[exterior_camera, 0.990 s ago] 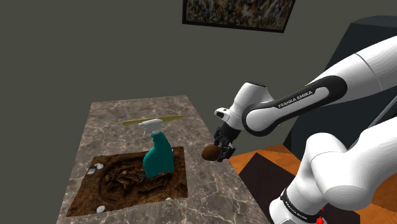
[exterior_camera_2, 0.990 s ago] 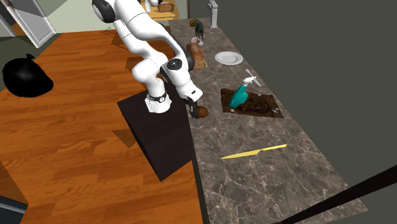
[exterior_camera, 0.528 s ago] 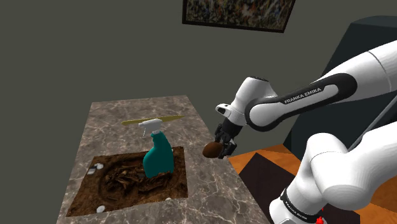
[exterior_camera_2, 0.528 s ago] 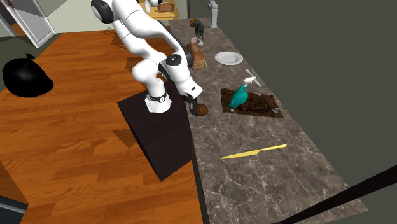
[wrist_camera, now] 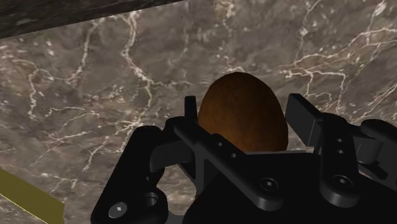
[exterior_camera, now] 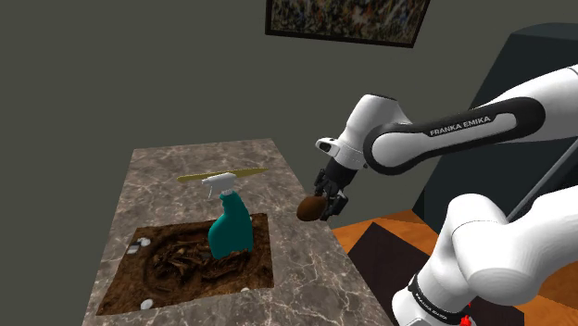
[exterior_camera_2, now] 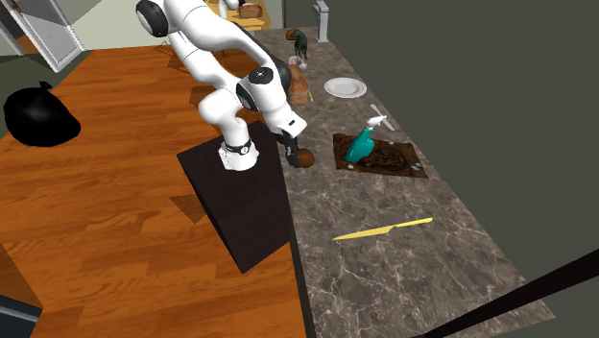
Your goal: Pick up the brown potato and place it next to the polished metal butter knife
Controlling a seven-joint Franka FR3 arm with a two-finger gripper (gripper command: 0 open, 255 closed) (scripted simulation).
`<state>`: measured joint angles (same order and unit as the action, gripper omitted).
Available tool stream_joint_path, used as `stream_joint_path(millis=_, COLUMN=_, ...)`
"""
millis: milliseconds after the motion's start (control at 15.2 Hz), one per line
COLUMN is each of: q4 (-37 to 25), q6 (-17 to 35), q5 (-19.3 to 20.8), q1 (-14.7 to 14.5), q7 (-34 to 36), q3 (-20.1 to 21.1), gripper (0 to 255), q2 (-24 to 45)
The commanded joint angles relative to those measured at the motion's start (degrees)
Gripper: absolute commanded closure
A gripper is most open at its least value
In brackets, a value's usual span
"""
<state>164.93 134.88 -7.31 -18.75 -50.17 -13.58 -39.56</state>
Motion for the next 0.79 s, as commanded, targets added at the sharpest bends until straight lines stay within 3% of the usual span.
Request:
stream_joint_path(millis=0, q4=-0.9, q6=-2.2, q5=0.3, q1=0.3, q7=0.6, q3=0.4, gripper=255, q2=-1.3)
stream_joint_path(millis=726, q4=-7.2, q6=-12.4, q5=1.0, q1=1.0, q7=3.0, q3=1.8, gripper=255, q2=-5.4)
